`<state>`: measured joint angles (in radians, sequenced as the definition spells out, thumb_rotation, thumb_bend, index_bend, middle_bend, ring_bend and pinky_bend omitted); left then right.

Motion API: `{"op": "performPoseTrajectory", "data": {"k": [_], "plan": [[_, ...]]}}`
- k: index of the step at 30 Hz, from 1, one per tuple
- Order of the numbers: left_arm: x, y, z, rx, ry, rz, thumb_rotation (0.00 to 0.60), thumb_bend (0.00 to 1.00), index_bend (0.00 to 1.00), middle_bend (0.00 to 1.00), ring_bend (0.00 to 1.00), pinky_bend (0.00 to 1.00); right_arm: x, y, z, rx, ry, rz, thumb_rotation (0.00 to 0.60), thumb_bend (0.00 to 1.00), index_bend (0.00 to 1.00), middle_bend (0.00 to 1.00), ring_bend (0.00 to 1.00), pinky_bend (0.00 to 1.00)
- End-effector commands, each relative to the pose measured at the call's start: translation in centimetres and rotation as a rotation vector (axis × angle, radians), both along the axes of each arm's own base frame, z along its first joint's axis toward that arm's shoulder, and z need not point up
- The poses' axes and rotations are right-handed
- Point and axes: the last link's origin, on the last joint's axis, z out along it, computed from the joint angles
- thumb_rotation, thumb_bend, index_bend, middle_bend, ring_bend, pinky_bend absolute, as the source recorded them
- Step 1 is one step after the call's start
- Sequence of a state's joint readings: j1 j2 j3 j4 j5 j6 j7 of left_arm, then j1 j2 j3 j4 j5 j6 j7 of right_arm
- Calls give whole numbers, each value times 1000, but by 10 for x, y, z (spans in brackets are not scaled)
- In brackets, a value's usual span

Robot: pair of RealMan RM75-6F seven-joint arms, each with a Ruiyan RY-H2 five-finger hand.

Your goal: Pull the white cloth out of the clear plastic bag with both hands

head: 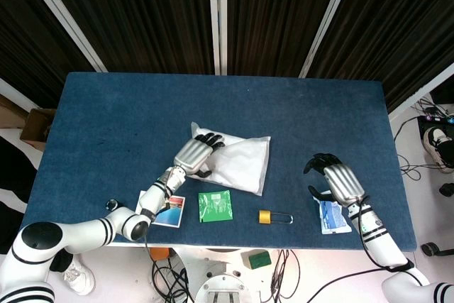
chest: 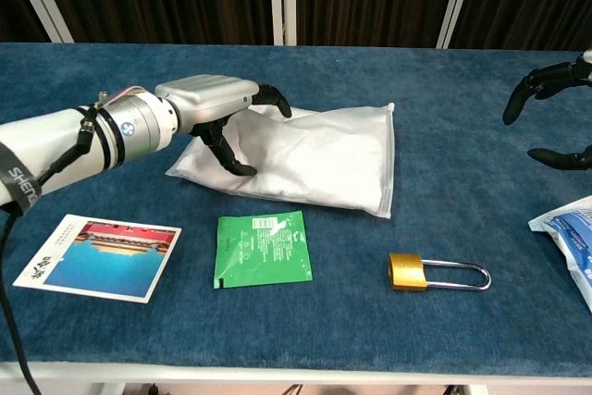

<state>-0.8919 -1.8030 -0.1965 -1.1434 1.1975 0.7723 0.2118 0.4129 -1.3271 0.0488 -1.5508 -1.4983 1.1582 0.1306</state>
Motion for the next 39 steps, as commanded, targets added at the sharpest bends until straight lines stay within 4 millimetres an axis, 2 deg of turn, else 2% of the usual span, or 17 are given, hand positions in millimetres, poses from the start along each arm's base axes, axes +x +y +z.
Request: {"op": "performPoseTrajectory", "data": {"k": [1, 5, 7, 9, 14, 18, 23, 30, 39], "plan": [[-2, 1, -7, -23, -24, 28, 600, 353, 380, 234, 132, 201, 2, -2, -2, 4, 0, 1, 600, 296, 430, 350, 166, 211], [-3, 2, -7, 4, -138, 58, 600, 445, 620, 520, 375, 307, 5, -6, -4, 9, 7, 3, 600, 296, 430, 350, 166, 211], [-5, 2, -7, -3, -205, 79, 600, 485, 673, 599, 452, 342, 6, -8, -7, 5, 15, 10, 600, 303, 430, 351, 166, 211], [-7, 1, -7, -22, -258, 102, 600, 511, 682, 625, 473, 350, 7, -10, -9, -1, 27, 19, 600, 320, 430, 351, 166, 210], [-10, 2, -4, -76, -348, 145, 600, 537, 682, 634, 474, 347, 18, -16, -19, -25, 69, 70, 600, 331, 432, 375, 168, 209], [-10, 2, -4, -109, -380, 164, 600, 539, 681, 634, 472, 345, 35, -20, -33, -48, 99, 148, 600, 331, 500, 423, 169, 210], [-9, 0, -4, -147, -431, 200, 600, 539, 680, 634, 469, 344, 52, -24, -53, -73, 139, 214, 600, 330, 540, 428, 169, 208], [-12, 2, -2, -156, -436, 211, 600, 541, 679, 631, 468, 345, 55, -26, -68, -79, 173, 212, 600, 327, 602, 377, 167, 203], [-12, 4, -2, -166, -437, 232, 600, 542, 668, 627, 467, 345, 60, -27, -83, -64, 176, 212, 600, 317, 541, 329, 135, 169]]}}
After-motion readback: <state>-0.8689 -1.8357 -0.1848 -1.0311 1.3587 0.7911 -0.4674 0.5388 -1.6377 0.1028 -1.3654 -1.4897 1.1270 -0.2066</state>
